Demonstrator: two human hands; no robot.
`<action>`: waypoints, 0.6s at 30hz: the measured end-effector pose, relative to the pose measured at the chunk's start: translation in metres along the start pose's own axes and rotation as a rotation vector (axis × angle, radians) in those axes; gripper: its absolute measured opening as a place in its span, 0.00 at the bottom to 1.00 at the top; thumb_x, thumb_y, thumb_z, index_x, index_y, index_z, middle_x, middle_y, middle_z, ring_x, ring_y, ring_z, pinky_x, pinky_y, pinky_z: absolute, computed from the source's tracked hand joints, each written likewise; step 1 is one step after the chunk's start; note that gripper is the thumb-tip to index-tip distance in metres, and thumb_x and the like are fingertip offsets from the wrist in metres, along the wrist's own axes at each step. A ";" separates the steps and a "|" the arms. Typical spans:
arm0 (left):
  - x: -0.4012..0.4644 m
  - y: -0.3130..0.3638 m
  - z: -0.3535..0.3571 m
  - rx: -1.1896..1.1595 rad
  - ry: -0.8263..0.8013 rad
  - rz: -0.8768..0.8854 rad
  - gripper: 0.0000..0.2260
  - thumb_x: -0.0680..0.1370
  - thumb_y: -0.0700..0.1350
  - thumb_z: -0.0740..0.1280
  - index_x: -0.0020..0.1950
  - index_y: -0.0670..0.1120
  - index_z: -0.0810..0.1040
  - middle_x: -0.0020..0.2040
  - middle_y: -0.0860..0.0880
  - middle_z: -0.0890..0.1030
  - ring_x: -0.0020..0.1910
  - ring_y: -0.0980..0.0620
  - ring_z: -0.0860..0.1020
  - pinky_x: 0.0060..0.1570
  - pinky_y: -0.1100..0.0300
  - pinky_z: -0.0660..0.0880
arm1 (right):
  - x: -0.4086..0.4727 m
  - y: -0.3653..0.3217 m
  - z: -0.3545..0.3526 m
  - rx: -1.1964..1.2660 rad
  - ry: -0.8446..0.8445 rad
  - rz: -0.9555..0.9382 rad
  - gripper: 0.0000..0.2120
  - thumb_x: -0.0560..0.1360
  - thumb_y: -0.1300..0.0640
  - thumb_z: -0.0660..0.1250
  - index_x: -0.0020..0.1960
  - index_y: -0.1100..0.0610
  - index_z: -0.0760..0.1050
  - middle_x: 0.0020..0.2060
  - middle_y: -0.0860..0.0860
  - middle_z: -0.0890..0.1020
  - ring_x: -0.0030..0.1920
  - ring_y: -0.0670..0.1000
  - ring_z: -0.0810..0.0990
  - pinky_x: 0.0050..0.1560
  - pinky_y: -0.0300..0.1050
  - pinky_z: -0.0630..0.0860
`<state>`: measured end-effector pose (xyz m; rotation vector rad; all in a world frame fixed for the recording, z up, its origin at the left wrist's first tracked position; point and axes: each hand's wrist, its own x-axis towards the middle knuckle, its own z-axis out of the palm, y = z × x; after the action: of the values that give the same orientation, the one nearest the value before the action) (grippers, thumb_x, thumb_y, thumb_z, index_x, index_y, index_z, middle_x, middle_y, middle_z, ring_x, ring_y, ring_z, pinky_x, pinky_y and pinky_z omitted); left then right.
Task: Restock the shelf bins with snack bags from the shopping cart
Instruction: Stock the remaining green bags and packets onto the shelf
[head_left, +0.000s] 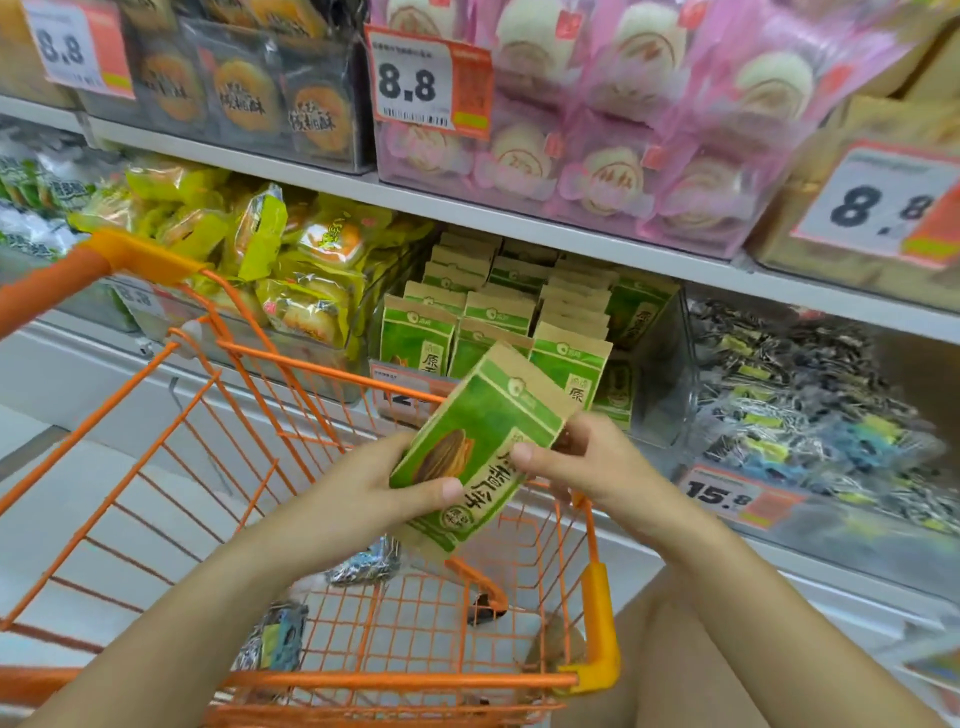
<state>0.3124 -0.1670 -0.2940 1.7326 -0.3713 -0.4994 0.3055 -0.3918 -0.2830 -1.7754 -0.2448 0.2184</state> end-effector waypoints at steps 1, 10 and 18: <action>0.004 0.002 0.010 -0.008 -0.030 0.014 0.19 0.72 0.50 0.72 0.60 0.46 0.75 0.53 0.48 0.83 0.50 0.51 0.82 0.47 0.55 0.80 | -0.008 0.001 -0.005 0.015 0.031 -0.033 0.11 0.68 0.51 0.75 0.46 0.53 0.78 0.37 0.49 0.83 0.32 0.47 0.78 0.28 0.39 0.72; 0.057 0.018 0.081 0.540 0.072 0.261 0.25 0.76 0.59 0.65 0.70 0.53 0.66 0.67 0.53 0.72 0.67 0.57 0.69 0.66 0.53 0.68 | -0.072 -0.014 -0.089 -0.076 0.293 -0.014 0.04 0.68 0.61 0.73 0.43 0.57 0.83 0.37 0.51 0.86 0.38 0.46 0.84 0.36 0.36 0.78; 0.111 -0.020 0.074 1.169 0.343 0.217 0.30 0.80 0.59 0.54 0.78 0.46 0.53 0.78 0.44 0.52 0.76 0.45 0.53 0.73 0.48 0.50 | -0.079 -0.021 -0.130 -0.205 0.770 -0.303 0.10 0.68 0.59 0.73 0.40 0.42 0.83 0.35 0.37 0.83 0.37 0.37 0.80 0.41 0.31 0.74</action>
<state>0.3689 -0.2805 -0.3406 2.7893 -0.6617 0.2726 0.2647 -0.5315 -0.2334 -1.8632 0.0274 -0.7217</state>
